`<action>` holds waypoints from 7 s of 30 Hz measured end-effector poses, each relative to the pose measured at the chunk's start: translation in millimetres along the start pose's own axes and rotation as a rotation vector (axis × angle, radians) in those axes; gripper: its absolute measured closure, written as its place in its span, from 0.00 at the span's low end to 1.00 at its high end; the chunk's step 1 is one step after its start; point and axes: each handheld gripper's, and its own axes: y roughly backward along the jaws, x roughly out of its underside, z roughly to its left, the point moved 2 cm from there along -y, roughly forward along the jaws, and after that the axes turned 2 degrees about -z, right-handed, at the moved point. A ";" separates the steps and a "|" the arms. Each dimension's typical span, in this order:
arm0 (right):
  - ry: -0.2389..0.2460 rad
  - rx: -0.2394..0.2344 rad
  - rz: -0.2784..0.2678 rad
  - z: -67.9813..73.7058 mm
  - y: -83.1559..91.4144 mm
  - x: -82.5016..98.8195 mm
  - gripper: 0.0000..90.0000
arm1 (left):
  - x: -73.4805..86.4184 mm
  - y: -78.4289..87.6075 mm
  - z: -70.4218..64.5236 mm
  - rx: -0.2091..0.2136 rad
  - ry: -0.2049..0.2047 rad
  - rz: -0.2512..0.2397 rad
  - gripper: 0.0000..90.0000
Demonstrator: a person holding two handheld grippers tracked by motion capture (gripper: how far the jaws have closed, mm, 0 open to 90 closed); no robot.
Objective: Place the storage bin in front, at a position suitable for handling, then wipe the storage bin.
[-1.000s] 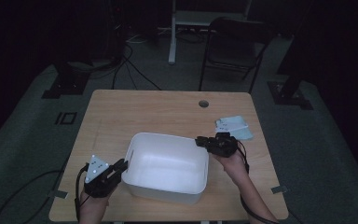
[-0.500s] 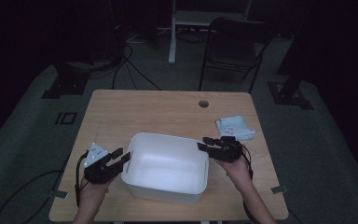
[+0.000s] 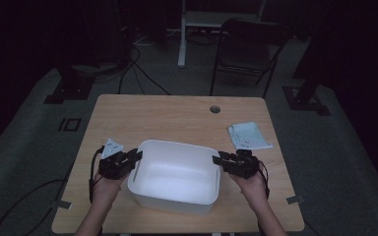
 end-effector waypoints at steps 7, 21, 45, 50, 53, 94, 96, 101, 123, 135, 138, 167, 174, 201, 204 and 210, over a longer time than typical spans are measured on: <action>-0.020 0.028 -0.012 -2.0 0.2 -4.2 0.86 | 1.5 1.9 -1.8 -0.019 0.012 -0.031 0.87; 0.008 0.032 -0.009 -5.6 -15.3 -15.0 0.95 | 11.5 15.5 -9.3 -0.044 0.025 -0.051 0.87; 0.038 -0.018 0.000 -10.1 -35.4 -27.8 0.95 | 24.6 36.7 -21.3 -0.089 0.041 -0.062 0.82; 0.015 -0.045 0.001 -10.1 -32.5 -27.0 0.86 | 19.1 31.7 -9.8 -0.035 0.061 -0.099 0.77; -0.002 -0.038 -0.010 -8.2 -26.8 -25.7 0.77 | 13.1 25.6 -3.1 -0.054 0.043 -0.090 0.72; -0.062 0.072 0.014 10.5 -11.4 -2.6 0.82 | 9.9 2.0 1.3 0.005 -0.056 -0.051 0.90; -0.065 0.069 0.019 9.6 -13.5 -4.7 0.83 | 12.5 4.3 -0.4 -0.011 -0.061 -0.050 0.89; -0.076 0.060 0.021 7.4 -19.4 -8.8 0.85 | 15.8 9.4 -3.3 -0.042 -0.069 -0.041 0.89; -0.044 0.087 0.013 1.9 -38.0 -22.7 0.91 | 21.1 17.4 -7.3 -0.087 -0.044 -0.046 0.81; -0.048 0.079 0.008 1.2 -37.5 -21.9 0.91 | 20.9 16.8 -6.3 -0.102 -0.047 -0.048 0.75; -0.049 0.078 0.010 1.1 -37.5 -21.9 0.91 | 21.1 16.9 -5.5 -0.095 -0.040 -0.046 0.75; -0.064 0.067 0.014 0.5 -36.9 -21.9 0.90 | 21.0 10.9 -4.4 -0.045 -0.015 -0.025 0.73; -0.067 0.063 0.016 0.8 -36.0 -21.5 0.90 | 17.5 9.6 -6.9 -0.071 -0.025 0.002 0.86; -0.119 0.026 -0.073 -11.5 -3.5 -27.9 0.76 | 19.5 6.5 -0.2 -0.013 -0.027 -0.061 0.87; -0.121 0.041 -0.096 -24.0 5.5 -33.1 0.71 | 19.8 6.5 -0.3 -0.014 -0.022 -0.064 0.86; -0.101 0.105 -0.127 -49.9 15.6 -37.8 0.64 | 19.9 6.5 -0.4 -0.014 -0.021 -0.066 0.86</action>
